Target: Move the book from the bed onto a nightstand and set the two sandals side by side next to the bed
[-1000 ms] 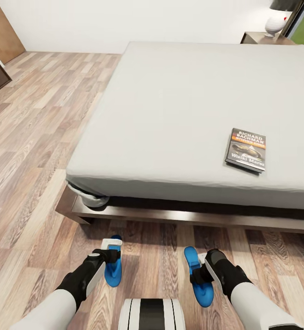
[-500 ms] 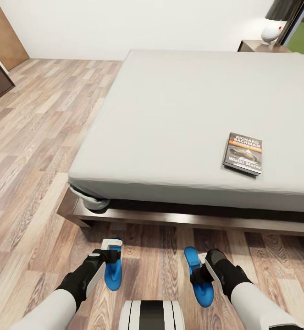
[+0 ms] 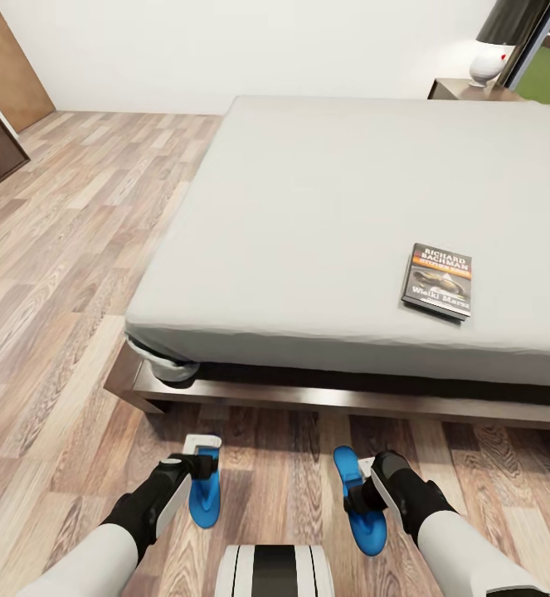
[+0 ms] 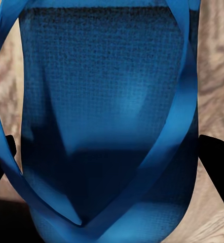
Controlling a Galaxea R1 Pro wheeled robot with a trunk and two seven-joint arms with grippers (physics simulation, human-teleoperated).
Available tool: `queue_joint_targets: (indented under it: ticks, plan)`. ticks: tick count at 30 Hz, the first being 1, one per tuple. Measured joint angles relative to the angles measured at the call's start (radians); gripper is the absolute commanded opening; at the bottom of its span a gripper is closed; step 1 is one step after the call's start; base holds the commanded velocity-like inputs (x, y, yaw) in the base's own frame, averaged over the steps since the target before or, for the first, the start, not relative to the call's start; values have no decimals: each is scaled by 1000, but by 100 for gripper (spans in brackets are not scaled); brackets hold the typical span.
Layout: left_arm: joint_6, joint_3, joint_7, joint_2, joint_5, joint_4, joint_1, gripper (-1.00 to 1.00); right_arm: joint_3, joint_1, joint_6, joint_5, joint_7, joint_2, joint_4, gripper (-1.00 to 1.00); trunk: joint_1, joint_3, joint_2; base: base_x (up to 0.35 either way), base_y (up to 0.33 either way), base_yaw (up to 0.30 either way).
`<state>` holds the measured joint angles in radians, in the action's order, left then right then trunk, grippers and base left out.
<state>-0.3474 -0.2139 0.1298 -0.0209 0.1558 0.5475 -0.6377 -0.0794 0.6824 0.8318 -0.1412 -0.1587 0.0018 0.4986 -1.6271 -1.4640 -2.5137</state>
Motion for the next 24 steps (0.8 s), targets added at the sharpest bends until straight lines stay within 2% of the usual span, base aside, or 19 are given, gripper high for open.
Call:
queue_joint_targets:
  ticks: [10,20,24]
  plan:
    - [-108,0,1,1,0,56,2,100,0,0,0,0,0,0,0,-100,0,0,0,0,0,0]
    - [-184,-1,2,3,-1,82,3,100,0,0,0,0,0,0,0,-100,0,0,0,0,0,0]
    - [-211,-1,2,3,-11,93,3,100,0,0,0,0,0,0,0,-100,0,0,0,0,0,0]
